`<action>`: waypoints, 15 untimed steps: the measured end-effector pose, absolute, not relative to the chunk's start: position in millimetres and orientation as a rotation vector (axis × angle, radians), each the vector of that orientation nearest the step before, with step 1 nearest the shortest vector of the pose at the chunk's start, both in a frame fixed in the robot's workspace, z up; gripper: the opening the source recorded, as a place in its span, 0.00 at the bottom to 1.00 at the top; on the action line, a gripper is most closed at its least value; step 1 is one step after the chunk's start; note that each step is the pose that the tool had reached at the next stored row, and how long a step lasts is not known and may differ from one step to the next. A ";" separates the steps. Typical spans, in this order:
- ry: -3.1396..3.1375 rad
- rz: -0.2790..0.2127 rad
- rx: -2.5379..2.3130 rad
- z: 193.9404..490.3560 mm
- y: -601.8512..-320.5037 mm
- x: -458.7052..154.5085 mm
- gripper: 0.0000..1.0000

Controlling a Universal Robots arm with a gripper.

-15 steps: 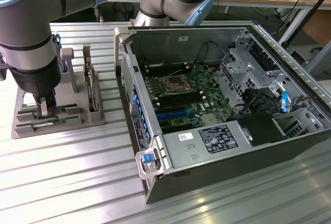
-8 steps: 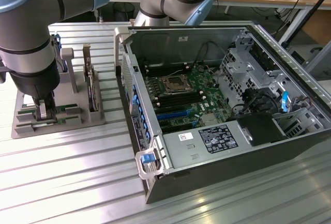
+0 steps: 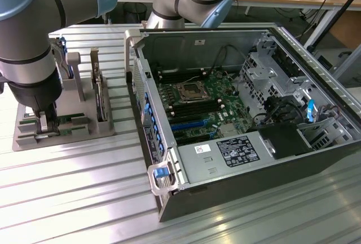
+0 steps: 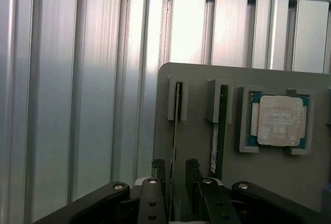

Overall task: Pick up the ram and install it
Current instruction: 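Pick up the ram and move it above insertion slot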

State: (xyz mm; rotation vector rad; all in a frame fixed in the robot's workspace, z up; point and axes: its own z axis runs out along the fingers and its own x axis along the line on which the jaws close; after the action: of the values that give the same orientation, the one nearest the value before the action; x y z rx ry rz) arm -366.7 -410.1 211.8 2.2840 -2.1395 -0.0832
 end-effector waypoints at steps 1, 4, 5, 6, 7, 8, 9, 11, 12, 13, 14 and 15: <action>-2.139 -0.083 2.284 210.7 -410.1 -367.3 0.30; -2.139 -0.083 2.284 209.8 -410.1 -367.6 0.30; -2.139 -0.083 2.284 209.7 -410.1 -367.5 0.30; -2.139 -0.083 2.284 209.7 -410.1 -367.5 0.30; -2.139 -0.083 2.284 209.7 -410.0 -367.5 0.30; -2.139 -0.083 2.284 209.7 -410.1 -367.5 0.22; -2.140 -0.083 2.284 209.7 -410.1 -367.5 0.16; -2.140 -0.083 2.284 209.7 -410.0 -367.5 0.12; -2.139 -0.083 2.284 209.7 -410.1 -367.5 0.12; -2.139 -0.083 2.284 209.7 -410.0 -367.5 0.12; -2.140 -0.083 2.284 209.7 -410.0 -367.5 0.12; -2.140 -0.083 2.284 209.7 -410.1 -367.5 0.12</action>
State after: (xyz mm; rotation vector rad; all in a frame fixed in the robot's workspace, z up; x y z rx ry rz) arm -367.5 -410.1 209.7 2.2840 -2.1395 -0.0832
